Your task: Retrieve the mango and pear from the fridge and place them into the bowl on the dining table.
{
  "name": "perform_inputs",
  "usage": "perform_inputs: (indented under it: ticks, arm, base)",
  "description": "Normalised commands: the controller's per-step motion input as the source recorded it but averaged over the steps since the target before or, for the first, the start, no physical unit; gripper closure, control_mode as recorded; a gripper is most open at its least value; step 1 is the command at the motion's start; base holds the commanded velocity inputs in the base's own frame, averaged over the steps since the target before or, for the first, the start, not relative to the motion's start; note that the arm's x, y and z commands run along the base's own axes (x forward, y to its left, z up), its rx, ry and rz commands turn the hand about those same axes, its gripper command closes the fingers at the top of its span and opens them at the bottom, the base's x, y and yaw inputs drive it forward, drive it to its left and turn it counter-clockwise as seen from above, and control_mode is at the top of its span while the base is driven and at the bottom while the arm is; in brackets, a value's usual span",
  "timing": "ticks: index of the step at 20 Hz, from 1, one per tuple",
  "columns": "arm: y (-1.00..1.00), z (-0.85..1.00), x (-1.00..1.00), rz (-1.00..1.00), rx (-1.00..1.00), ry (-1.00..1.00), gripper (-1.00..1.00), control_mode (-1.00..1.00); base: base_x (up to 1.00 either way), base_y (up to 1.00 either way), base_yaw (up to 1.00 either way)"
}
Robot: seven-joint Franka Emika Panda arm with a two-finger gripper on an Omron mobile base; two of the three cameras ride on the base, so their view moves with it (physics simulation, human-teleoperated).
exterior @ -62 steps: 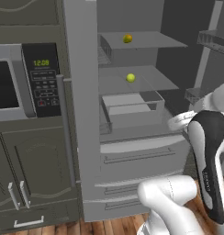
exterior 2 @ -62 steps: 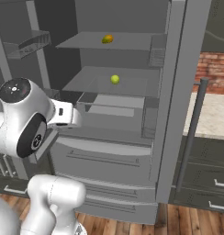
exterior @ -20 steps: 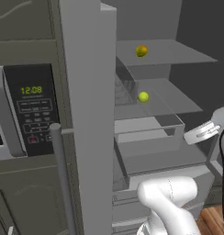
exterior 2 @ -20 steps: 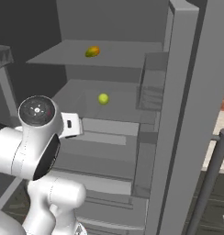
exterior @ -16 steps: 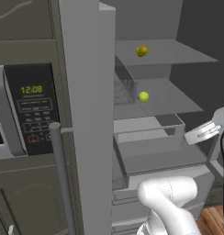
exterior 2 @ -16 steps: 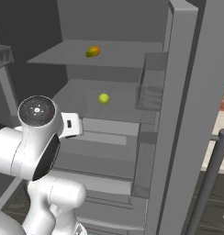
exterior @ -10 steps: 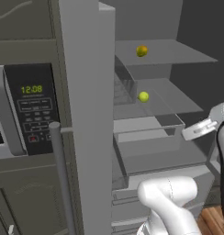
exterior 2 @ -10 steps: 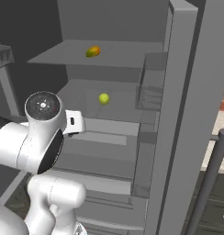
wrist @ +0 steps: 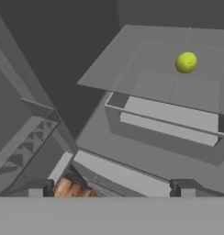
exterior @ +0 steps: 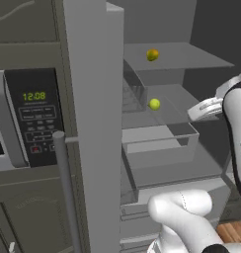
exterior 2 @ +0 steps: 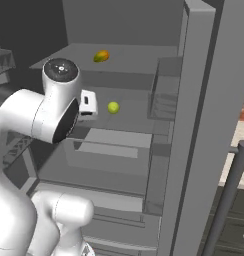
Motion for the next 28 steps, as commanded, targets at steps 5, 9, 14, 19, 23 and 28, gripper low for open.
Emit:
perform_inputs:
  ticks: [5, 9, 14, 19, 23, 28]
  arm:
    - [0.0, 0.39, 0.28, -0.02, 0.0, -0.02, -1.0, -1.0]
    - [0.0, 0.12, 0.27, -0.13, -0.01, -0.16, -1.0, -1.0]
    - [0.03, 0.01, 0.36, -0.13, 0.0, -0.24, -1.0, -1.0]
    - [0.03, 0.03, 0.44, -0.12, 0.0, -0.25, -1.0, -1.0]
    - [0.0, 0.31, 0.4, -0.1, 0.0, -0.05, -1.0, -1.0]
    - [0.0, 0.49, 0.39, -0.06, 0.0, 0.0, -1.0, -1.0]
  base:
    - [0.0, 0.0, 0.0]
    - [0.0, 0.0, 0.0]
    - [0.0, 0.0, 0.0]
    - [0.0, 0.0, 0.0]
    - [0.0, 0.0, 0.0]
    - [0.0, 0.0, 0.0]
